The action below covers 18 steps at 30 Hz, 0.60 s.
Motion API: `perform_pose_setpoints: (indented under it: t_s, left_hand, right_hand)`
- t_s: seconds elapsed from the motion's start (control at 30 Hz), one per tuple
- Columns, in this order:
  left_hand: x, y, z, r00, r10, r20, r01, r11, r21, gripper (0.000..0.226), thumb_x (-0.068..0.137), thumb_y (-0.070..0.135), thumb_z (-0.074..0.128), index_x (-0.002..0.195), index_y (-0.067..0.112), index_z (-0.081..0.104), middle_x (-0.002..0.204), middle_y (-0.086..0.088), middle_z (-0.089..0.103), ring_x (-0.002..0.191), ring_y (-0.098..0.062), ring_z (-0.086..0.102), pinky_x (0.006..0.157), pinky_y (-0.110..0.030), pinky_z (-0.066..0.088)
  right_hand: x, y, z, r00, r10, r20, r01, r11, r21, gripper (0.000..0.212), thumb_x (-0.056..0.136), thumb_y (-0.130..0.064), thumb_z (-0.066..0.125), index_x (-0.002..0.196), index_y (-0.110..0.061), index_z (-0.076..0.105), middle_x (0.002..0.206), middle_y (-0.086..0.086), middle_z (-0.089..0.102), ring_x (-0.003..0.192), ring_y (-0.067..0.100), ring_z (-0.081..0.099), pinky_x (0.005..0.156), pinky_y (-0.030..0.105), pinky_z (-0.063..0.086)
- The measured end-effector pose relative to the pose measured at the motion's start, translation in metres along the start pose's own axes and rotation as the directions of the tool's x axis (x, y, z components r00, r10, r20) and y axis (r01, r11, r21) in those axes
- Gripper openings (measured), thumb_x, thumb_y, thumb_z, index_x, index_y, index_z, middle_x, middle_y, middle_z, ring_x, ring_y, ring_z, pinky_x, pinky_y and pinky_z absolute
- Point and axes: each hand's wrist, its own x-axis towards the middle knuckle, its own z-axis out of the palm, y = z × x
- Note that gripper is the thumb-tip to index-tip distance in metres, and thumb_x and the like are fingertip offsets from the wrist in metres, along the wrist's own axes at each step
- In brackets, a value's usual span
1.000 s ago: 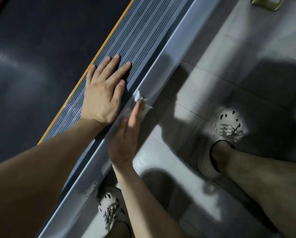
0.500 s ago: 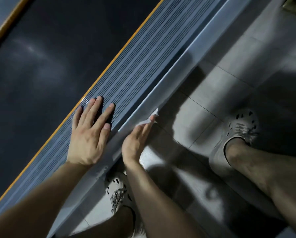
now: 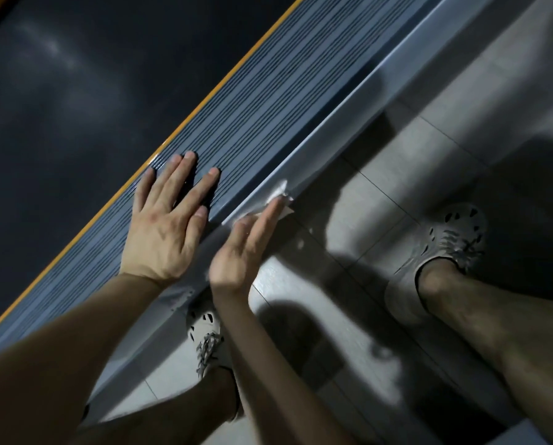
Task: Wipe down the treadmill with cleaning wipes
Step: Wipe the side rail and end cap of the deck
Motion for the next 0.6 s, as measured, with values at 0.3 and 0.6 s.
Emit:
perform_pose_setpoints:
  t_s: [0.3, 0.6]
  left_hand:
    - [0.001, 0.002, -0.003, 0.999, 0.004, 0.038, -0.004, 1.000, -0.011, 0.056, 0.113, 0.033, 0.030, 0.169, 0.025, 0.035, 0.178, -0.007, 0.023, 0.166, -0.026, 0.017, 0.128, -0.065, 0.019]
    - [-0.006, -0.001, -0.025, 0.991, -0.017, 0.133, 0.046, 0.976, -0.214, 0.058, 0.105, 0.027, 0.044, 0.162, 0.019, 0.044, 0.175, -0.012, 0.028, 0.165, -0.032, 0.020, 0.131, -0.063, 0.015]
  right_hand:
    - [0.010, 0.009, -0.009, 0.899, 0.410, 0.154, -0.415, 0.910, -0.001, 0.061, 0.115, -0.047, 0.026, 0.170, -0.037, 0.001, 0.179, 0.001, 0.001, 0.163, 0.020, 0.014, 0.132, 0.043, 0.021]
    - [-0.054, 0.021, -0.003, 0.838, 0.476, 0.266, -0.458, 0.879, -0.131, 0.060, 0.115, -0.039, 0.024, 0.171, -0.025, 0.006, 0.175, 0.013, 0.021, 0.155, 0.035, 0.036, 0.122, 0.044, 0.036]
